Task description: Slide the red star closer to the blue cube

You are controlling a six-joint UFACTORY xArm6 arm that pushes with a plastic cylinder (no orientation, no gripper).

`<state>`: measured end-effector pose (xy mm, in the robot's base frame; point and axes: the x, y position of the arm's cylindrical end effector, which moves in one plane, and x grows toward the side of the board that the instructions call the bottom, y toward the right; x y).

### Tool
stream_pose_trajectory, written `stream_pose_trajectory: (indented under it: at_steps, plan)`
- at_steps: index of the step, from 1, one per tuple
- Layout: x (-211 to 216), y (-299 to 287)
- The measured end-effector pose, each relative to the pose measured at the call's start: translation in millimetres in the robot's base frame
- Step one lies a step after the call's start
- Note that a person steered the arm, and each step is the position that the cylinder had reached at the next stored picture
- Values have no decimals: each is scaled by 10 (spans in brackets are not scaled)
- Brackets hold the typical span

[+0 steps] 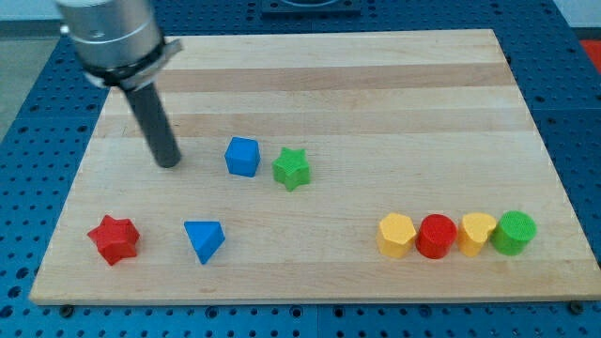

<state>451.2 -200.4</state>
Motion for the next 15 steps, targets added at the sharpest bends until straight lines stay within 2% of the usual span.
stream_pose_trajectory:
  at_steps: [2, 4, 8, 12, 15]
  plan:
    - [628, -511]
    - [1260, -580]
    - [1275, -202]
    - [1143, 591]
    - [1036, 682]
